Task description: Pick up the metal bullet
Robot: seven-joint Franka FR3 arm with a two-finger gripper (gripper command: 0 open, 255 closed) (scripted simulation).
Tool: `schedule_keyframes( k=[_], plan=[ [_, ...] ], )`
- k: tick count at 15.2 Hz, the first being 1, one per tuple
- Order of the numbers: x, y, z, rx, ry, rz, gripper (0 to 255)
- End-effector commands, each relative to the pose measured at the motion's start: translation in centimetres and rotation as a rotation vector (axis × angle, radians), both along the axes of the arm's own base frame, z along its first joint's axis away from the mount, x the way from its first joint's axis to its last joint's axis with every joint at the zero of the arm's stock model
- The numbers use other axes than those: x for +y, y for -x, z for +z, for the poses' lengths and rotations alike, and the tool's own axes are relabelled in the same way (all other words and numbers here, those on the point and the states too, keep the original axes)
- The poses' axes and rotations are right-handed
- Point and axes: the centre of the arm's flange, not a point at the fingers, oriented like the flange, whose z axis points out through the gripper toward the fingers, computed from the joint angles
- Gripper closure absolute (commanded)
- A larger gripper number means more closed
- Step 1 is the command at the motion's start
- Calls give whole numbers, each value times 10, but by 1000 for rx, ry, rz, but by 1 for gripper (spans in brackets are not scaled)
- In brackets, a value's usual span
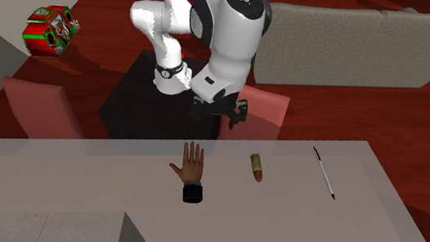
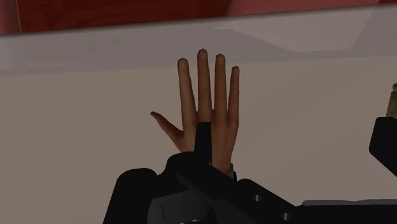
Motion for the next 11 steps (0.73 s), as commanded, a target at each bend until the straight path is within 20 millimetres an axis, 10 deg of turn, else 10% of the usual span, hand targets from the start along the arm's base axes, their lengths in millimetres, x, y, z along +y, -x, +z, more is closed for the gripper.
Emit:
schedule_keyframes(
  k=[1, 11],
  plan=[
    [22, -6, -14, 5, -6, 3, 0],
    [129, -30, -84, 29, -28, 23, 0]
  ],
)
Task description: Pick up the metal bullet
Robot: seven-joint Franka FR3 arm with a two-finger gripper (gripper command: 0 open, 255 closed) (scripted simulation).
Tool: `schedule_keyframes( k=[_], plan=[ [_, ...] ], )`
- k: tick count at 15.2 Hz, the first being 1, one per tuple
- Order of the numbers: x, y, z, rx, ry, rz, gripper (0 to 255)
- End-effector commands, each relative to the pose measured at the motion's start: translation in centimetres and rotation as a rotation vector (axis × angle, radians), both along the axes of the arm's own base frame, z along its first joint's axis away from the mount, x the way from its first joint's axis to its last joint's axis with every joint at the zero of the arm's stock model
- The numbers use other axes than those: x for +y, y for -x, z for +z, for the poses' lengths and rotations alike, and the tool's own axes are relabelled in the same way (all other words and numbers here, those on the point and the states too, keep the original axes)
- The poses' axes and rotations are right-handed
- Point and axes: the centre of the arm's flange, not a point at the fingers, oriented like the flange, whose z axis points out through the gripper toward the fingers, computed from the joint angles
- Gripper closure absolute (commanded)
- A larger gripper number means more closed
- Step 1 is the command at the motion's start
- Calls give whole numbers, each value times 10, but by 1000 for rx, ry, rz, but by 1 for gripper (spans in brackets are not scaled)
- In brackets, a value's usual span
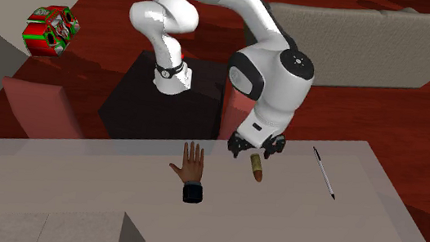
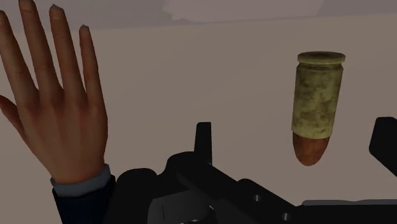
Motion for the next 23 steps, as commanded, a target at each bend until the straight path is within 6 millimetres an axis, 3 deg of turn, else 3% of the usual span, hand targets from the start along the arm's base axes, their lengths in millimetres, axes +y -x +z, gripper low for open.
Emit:
schedule_keyframes(
  k=[1, 2, 11, 12, 21, 23],
  plan=[
    [23, -4, -13, 5, -5, 3, 0],
    [32, -6, -19, 7, -6, 5, 0],
    [32, -6, -59, 7, -6, 5, 0],
    [31, -5, -59, 7, -6, 5, 255],
    [32, -6, -59, 7, -6, 5, 255],
    [32, -6, -48, 7, -6, 5, 255]
  ],
)
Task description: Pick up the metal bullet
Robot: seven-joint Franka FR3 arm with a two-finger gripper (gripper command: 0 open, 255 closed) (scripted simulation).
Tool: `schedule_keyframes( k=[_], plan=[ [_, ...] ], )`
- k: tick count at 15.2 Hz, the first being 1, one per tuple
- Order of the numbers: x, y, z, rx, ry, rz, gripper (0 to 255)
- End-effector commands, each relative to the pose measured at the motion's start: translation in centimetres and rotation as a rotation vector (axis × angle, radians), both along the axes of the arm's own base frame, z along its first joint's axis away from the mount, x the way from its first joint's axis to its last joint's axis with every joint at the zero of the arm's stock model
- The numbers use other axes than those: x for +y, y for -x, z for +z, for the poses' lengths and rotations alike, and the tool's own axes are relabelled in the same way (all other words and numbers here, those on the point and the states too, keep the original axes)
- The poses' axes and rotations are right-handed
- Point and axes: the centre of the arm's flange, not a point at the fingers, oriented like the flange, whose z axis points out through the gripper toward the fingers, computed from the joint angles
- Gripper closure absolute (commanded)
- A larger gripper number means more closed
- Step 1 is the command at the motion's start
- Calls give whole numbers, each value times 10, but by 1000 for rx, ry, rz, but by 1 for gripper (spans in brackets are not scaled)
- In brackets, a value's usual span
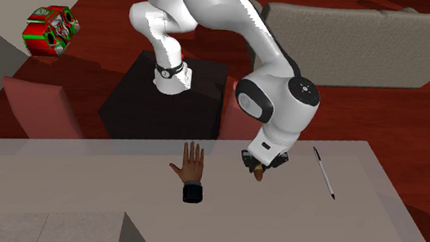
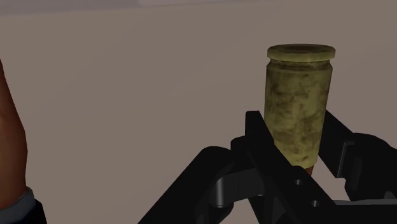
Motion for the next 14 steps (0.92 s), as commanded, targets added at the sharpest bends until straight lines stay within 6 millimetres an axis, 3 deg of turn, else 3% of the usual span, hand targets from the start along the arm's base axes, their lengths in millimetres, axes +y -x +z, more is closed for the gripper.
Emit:
schedule_keyframes(
  k=[1, 14],
  plan=[
    [0, 0, 9, 1, 1, 0, 255],
    [0, 0, 73, 1, 1, 0, 255]
  ],
)
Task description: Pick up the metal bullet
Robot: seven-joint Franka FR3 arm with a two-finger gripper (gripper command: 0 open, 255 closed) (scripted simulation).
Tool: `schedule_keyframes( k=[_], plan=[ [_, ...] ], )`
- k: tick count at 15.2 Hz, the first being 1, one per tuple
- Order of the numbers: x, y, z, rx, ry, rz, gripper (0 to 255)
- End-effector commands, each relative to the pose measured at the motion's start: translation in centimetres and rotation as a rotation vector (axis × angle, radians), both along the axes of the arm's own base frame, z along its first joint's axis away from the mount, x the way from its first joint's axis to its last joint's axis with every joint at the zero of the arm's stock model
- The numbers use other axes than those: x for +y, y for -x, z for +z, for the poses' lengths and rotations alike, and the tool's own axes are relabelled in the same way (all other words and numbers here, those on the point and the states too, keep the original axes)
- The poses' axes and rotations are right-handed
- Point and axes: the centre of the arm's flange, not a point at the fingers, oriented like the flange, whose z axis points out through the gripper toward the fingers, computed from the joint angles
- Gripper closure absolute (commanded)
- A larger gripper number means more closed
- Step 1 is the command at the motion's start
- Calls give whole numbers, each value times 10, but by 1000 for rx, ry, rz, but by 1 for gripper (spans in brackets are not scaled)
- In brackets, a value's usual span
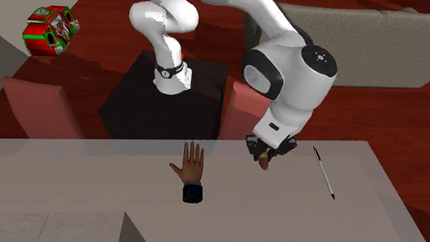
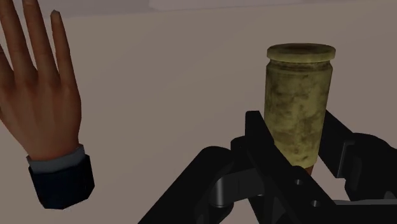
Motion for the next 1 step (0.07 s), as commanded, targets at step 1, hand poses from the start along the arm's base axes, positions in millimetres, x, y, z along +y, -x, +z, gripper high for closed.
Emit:
schedule_keyframes(
  k=[1],
  plan=[
    [0, 0, 3, 1, 0, 0, 255]
  ],
)
